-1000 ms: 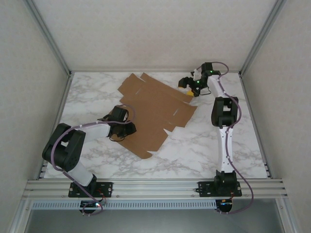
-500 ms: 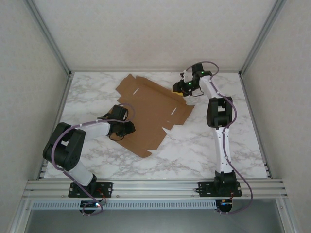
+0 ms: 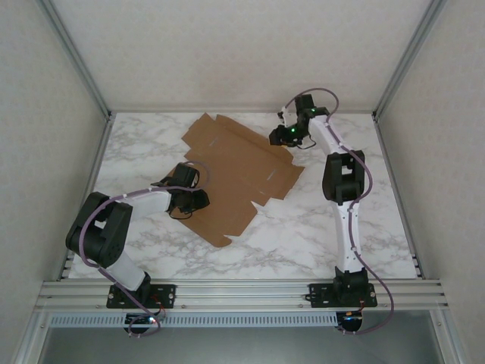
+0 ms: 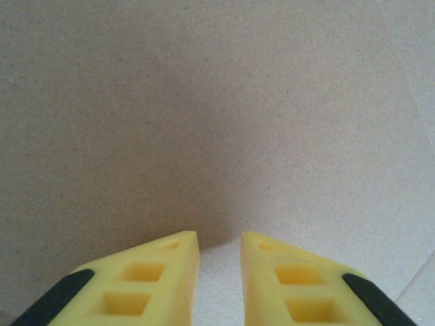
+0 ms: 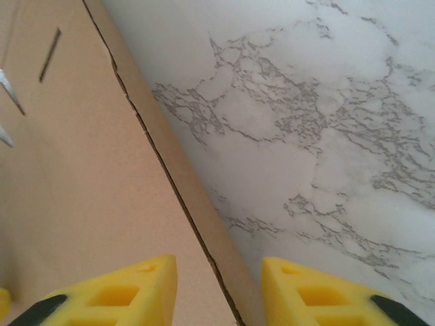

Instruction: Fold the paper box

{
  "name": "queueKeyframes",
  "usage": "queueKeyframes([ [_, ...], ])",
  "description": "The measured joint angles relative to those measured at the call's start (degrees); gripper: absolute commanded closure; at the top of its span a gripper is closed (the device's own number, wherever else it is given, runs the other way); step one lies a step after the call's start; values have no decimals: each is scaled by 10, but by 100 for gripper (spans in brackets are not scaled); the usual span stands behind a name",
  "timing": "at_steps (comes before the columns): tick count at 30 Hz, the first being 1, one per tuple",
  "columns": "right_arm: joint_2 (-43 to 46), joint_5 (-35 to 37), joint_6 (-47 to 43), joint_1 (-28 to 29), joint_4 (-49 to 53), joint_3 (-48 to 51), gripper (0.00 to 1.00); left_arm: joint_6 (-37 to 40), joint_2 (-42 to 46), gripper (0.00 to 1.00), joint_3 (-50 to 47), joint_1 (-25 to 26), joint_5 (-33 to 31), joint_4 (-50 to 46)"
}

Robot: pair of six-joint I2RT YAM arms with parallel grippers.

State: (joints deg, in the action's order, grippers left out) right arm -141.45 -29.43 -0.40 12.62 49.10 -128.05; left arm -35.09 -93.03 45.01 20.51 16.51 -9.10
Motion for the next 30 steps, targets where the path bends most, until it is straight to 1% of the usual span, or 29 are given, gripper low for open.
queueKeyframes([
  [3,3,34,-18,12,0,15,70,0,0,75,0,0,0,0],
  [12,17,93,-60,24,-10,44,92,-7,0,74,2,-3,2,0],
  [15,46,123,-76,32,-15,66,94,-11,5,74,7,-5,2,-10],
  [18,85,151,-85,45,-19,83,100,-15,21,72,24,-5,2,-28],
  [21,131,179,-94,58,-28,95,100,-23,45,70,51,-5,1,-35],
  [23,164,198,-101,66,-37,107,100,-27,58,65,71,-5,1,-37],
  [25,196,219,-111,75,-49,123,100,-33,69,58,91,-5,2,-37],
  [27,234,247,-127,87,-62,149,100,-42,74,48,118,-5,3,-40],
  [30,280,291,-155,115,-85,193,100,-58,72,40,169,-5,16,-40],
])
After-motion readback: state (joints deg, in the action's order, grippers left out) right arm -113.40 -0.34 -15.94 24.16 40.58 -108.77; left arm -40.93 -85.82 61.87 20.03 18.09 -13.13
